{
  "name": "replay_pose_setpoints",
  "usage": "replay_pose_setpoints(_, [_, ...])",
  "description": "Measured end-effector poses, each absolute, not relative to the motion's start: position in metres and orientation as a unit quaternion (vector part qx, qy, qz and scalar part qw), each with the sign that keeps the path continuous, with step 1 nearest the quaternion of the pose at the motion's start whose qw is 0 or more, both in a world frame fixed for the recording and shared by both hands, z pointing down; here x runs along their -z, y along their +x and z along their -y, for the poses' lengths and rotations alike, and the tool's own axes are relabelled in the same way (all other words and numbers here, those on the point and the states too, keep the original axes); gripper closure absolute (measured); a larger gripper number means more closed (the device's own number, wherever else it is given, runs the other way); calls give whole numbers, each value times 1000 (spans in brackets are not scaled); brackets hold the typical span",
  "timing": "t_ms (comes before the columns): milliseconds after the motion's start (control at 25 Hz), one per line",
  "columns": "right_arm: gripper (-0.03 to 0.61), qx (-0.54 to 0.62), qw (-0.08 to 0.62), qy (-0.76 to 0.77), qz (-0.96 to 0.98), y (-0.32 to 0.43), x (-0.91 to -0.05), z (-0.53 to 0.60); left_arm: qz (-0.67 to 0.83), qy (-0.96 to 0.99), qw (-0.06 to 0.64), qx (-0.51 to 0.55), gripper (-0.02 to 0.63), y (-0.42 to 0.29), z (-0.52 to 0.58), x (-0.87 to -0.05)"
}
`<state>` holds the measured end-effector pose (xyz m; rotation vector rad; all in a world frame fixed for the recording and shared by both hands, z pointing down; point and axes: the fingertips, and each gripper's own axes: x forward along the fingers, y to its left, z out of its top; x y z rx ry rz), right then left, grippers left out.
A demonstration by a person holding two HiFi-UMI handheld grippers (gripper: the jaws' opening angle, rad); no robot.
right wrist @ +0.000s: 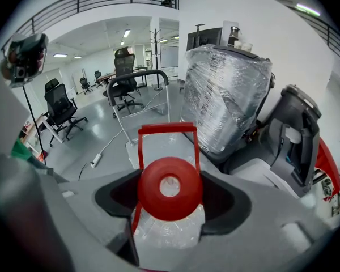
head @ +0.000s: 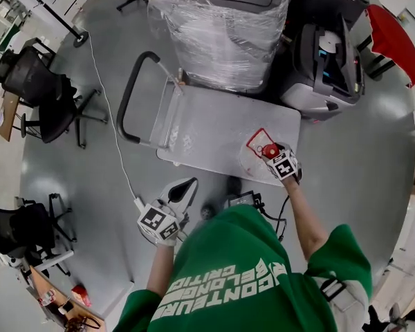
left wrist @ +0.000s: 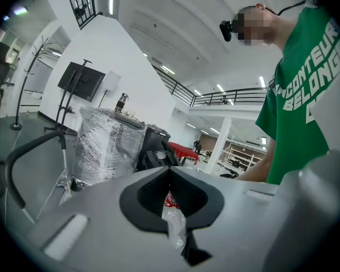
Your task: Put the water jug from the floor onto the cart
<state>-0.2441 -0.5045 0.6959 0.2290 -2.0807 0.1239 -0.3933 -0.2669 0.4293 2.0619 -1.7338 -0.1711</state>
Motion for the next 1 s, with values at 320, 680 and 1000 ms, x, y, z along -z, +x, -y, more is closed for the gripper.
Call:
replay_pose_setpoints(320, [281,-45,536,73,840,-256,-736,523,645,723,241,57,603,-400,265,-437])
replay_pose_setpoints(680, [281,-28,566,37,823,-263,-791,532,655,706,267,39,603,-397,270,-442])
replay_pose_setpoints(1000, [281,-43,596,29,801,-258,-826,538,658,694,291,30,603,-391,278,-448])
